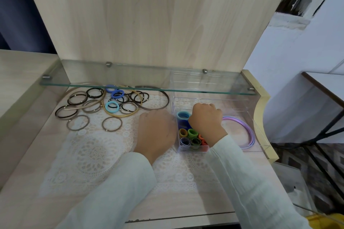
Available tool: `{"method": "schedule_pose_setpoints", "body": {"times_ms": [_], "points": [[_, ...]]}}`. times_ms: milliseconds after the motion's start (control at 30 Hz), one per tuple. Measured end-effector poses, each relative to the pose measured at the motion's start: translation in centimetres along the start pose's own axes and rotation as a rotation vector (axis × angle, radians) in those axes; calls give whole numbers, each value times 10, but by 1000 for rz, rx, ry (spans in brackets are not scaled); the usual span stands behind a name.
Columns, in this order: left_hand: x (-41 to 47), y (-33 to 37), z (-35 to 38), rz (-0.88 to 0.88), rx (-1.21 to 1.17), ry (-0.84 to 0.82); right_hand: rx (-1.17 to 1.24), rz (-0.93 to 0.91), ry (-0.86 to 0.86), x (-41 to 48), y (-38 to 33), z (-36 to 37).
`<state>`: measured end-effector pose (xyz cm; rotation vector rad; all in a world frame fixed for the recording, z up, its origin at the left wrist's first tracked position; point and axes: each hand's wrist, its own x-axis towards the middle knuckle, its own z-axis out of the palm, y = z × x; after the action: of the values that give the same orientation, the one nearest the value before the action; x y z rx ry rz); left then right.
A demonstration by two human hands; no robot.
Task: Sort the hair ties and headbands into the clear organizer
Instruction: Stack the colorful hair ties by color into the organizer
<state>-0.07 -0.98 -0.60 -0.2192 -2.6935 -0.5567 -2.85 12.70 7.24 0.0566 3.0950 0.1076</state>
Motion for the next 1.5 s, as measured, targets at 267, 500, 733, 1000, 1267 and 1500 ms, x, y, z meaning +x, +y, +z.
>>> {"method": "schedule_pose_setpoints", "body": {"times_ms": [267,500,733,1000,1267,1500], "points": [[-1,0,1,30,-21,15,-2,-32,5,-1,-7,0],[0,-1,1,21,-22,1,-25,-23,16,2,-2,2],[0,-2,1,6,-25,-9,-15,-12,10,0,-3,7],[-2,-6,-5,-57,-149,157,194,46,89,-16,-5,12],[-3,-35,-25,-227,-685,224,447,17,436,-38,-28,29],[-19,-86,-45,-55,51,192,437,-164,502,-57,-67,34]]}}
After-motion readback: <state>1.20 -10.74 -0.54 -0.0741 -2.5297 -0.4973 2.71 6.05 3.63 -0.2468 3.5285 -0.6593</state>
